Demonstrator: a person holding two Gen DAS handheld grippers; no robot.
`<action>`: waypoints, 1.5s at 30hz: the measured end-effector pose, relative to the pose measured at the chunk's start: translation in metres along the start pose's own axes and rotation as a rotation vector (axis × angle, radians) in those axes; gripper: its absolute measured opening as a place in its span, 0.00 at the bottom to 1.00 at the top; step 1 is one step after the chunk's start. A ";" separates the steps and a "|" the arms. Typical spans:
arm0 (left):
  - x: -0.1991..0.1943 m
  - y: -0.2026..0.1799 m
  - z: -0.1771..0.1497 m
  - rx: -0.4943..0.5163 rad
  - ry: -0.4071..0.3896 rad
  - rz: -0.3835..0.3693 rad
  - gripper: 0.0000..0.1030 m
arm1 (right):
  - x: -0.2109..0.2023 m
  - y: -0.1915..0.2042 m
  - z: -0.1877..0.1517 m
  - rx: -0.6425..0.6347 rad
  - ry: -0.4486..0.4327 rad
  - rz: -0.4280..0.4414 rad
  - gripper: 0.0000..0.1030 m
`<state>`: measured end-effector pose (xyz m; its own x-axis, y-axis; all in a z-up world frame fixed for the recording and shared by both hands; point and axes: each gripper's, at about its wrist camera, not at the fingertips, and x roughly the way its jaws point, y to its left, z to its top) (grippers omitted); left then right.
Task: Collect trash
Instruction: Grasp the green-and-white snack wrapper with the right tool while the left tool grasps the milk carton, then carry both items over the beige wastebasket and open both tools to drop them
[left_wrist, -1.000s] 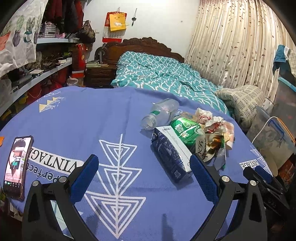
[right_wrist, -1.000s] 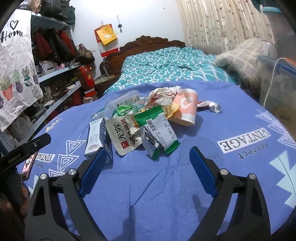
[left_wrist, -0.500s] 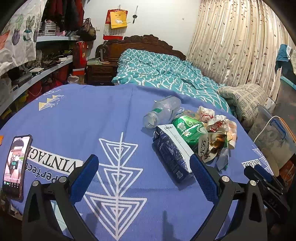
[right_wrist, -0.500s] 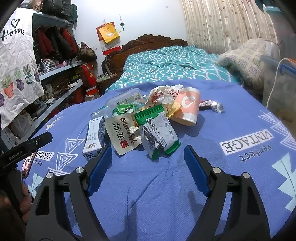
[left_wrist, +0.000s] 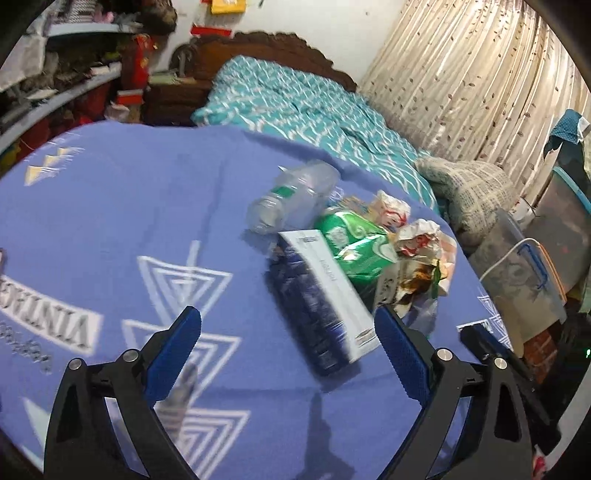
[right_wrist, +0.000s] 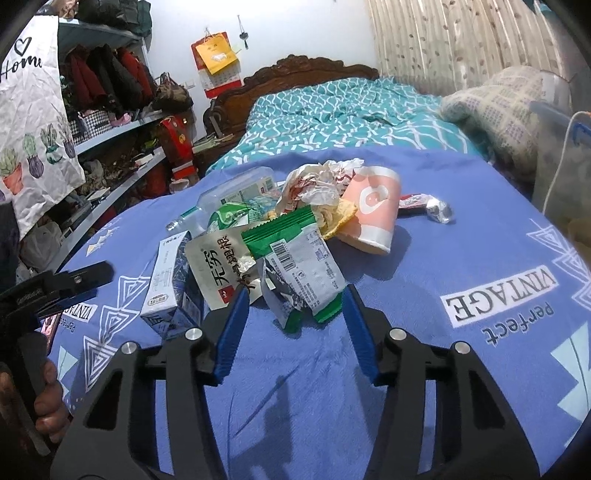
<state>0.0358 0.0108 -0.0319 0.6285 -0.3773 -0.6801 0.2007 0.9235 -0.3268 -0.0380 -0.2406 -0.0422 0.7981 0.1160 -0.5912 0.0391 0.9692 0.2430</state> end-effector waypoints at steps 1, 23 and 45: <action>0.007 -0.005 0.002 0.005 0.011 -0.010 0.88 | 0.003 0.000 0.002 -0.005 0.005 0.003 0.53; 0.031 0.012 -0.016 0.008 0.153 -0.164 0.54 | 0.032 -0.013 0.005 -0.124 0.138 0.034 0.26; -0.028 -0.015 -0.022 0.066 0.128 -0.194 0.52 | -0.023 -0.082 0.000 0.114 0.052 0.128 0.26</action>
<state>-0.0015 0.0057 -0.0220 0.4740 -0.5502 -0.6874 0.3604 0.8336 -0.4187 -0.0596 -0.3231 -0.0485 0.7688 0.2510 -0.5881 0.0096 0.9151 0.4032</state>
